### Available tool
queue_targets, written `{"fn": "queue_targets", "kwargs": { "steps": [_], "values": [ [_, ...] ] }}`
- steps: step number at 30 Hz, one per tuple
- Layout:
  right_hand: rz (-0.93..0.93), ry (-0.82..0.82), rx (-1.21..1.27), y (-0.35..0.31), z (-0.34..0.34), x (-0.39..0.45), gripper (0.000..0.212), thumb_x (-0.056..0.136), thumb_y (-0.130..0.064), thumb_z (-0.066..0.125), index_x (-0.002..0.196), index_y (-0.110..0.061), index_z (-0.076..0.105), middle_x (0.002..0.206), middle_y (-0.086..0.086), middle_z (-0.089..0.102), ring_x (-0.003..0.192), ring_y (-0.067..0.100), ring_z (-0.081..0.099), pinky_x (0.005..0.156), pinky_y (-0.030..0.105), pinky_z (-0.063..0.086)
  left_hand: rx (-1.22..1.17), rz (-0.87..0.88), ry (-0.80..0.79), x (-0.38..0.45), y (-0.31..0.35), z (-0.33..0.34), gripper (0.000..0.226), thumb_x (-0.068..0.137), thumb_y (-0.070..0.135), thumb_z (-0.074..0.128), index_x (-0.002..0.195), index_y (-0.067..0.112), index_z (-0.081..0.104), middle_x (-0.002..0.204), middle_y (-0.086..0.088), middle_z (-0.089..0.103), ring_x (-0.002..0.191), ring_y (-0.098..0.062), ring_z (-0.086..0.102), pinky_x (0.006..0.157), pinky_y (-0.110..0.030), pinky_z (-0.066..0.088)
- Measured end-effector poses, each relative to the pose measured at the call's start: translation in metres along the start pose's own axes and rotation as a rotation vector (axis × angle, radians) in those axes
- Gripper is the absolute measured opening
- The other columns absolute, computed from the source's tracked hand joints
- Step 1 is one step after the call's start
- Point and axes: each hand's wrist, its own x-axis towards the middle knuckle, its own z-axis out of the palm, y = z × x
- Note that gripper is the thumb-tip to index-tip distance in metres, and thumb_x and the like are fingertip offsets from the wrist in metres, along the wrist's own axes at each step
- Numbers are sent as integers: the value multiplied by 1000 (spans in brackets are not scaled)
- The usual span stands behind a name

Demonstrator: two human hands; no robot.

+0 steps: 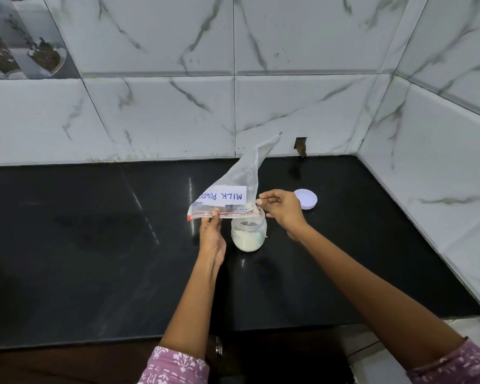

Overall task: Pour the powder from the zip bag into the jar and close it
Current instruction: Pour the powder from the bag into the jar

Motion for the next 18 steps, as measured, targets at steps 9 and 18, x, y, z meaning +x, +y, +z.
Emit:
{"fn": "queue_targets", "kwargs": {
  "steps": [9, 18],
  "values": [
    [-85, 0, -48, -12, 7, 12, 14, 77, -17, 76, 86, -7, 72, 91, 13, 74, 80, 18, 68, 71, 28, 54, 49, 8, -23, -1, 1, 2, 36, 97, 9, 45, 133, 9, 46, 114, 0, 62, 98, -4, 58, 79, -11, 48],
    [-138, -27, -190, -4, 2, 10, 17, 64, -16, 85, 65, -11, 69, 74, 11, 72, 71, 23, 67, 73, 43, 58, 60, -11, -18, -4, -2, 0, 35, 98, 9, 44, 132, 13, 48, 121, 0, 59, 102, -4, 57, 83, -17, 46]
  ]
}}
